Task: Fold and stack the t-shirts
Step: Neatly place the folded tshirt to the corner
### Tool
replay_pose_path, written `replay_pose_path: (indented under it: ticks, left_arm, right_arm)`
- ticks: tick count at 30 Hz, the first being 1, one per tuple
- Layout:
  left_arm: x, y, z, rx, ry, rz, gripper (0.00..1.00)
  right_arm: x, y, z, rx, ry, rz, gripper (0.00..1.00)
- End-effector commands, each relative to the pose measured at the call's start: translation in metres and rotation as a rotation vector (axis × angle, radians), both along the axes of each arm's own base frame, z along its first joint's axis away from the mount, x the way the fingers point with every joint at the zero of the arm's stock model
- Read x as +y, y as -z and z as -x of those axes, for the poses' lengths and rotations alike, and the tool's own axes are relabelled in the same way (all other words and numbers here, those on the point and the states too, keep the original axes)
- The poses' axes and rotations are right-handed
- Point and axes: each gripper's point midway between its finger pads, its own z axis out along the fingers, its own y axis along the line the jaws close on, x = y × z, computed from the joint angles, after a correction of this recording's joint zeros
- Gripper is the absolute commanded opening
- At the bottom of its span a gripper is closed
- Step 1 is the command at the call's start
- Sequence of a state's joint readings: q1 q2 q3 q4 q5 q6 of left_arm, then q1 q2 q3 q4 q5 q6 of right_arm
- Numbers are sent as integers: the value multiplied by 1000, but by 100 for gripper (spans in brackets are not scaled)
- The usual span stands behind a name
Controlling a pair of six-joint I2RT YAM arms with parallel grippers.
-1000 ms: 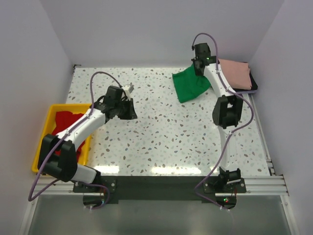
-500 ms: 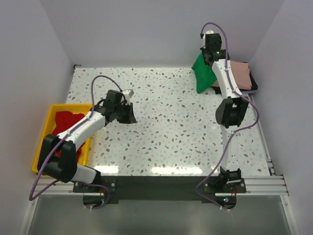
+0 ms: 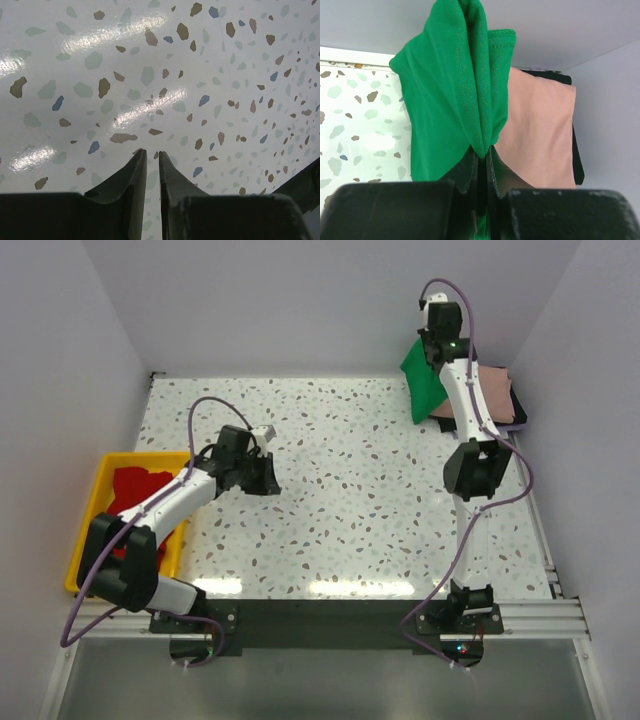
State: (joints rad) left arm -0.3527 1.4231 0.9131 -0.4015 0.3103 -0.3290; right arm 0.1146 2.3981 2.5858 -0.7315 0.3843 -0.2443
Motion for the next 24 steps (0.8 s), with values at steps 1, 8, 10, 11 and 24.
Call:
replay_pose_path:
  ticks: [1, 8, 10, 11, 24]
  left_arm:
    - [-2, -3, -7, -36, 17, 21, 20]
    - [-2, 2, -6, -21, 16, 20, 20]
    - [-2, 2, -6, -18, 15, 19, 20]
    - [-2, 3, -6, -18, 16, 20, 20]
    - [-3, 8, -5, 4, 20, 24, 20]
  right_arm:
    - [-23, -96, 8, -223, 52, 2, 0]
    - [-38, -114, 15, -258, 69, -15, 0]
    - [-45, -116, 18, -257, 77, -13, 0]
    - [-47, -117, 18, -260, 78, -15, 0]
    - [-93, -81, 12, -212, 139, -47, 0]
